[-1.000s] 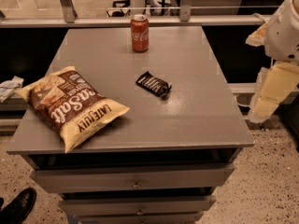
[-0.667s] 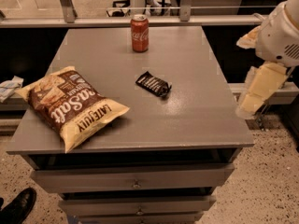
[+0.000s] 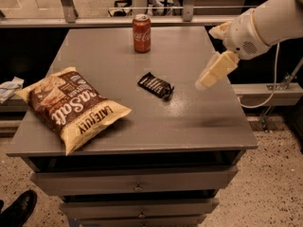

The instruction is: Place coke can upright

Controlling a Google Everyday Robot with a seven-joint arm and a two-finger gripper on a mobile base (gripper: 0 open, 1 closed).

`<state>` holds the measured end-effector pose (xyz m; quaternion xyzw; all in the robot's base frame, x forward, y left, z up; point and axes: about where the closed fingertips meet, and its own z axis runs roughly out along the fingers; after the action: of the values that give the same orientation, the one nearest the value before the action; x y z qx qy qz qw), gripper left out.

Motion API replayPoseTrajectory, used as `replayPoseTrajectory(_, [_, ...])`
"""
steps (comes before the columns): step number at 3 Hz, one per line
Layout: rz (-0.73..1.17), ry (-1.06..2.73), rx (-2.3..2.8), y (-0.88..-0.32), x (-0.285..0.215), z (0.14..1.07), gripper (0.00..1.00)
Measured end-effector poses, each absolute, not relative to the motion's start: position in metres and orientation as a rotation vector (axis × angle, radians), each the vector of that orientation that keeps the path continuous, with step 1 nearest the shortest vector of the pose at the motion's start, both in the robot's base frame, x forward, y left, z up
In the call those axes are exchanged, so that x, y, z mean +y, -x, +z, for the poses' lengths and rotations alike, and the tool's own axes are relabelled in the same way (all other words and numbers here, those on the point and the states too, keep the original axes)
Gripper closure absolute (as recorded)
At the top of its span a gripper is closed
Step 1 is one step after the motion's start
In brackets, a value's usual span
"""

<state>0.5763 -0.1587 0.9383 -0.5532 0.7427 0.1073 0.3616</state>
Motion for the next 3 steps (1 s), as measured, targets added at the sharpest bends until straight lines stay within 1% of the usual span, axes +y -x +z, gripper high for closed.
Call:
replayPoseTrajectory(1, [0.354, 1.321, 1.785, -0.628, -0.122, 0.941, 0.0])
replayPoseTrajectory(2, [0.357, 1.32, 1.783, -0.628, -0.12, 0.94, 0.0])
replayPoseTrajectory(3, [0.395, 1.253, 1.724, -0.646, -0.101, 0.934, 0.0])
